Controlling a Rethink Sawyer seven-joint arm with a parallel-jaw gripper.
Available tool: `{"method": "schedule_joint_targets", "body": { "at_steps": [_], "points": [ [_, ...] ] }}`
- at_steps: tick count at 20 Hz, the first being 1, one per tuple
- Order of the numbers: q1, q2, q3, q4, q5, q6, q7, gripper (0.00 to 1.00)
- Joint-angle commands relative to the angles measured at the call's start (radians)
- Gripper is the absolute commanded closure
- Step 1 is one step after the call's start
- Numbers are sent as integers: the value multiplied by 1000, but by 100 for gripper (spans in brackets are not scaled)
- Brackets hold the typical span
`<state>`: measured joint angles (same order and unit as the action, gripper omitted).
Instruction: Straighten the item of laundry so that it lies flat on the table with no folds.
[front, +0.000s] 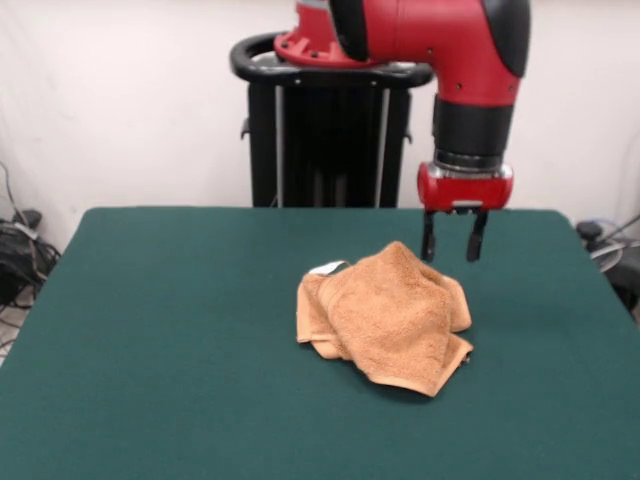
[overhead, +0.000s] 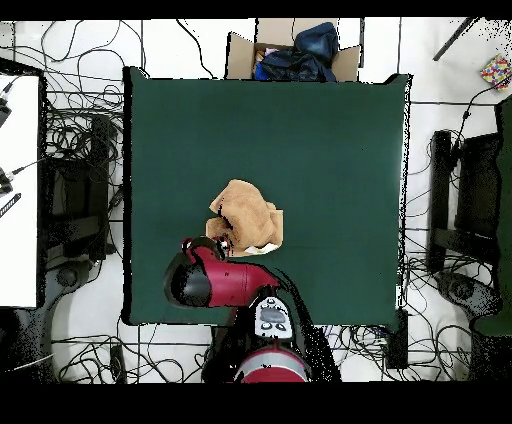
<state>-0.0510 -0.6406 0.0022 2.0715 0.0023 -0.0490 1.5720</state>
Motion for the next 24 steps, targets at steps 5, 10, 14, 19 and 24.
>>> {"method": "schedule_joint_targets", "body": {
  "at_steps": [5,10,14,19,24],
  "points": [
    [45,65,14,-119,73,-23,215,0],
    [36,78,26,-148,75,-16,214,0],
    [37,116,21,-191,77,-16,204,0],
    [11,164,31,-230,61,-31,192,0],
    [-2,175,36,-236,40,-36,188,0]
  ]
}}
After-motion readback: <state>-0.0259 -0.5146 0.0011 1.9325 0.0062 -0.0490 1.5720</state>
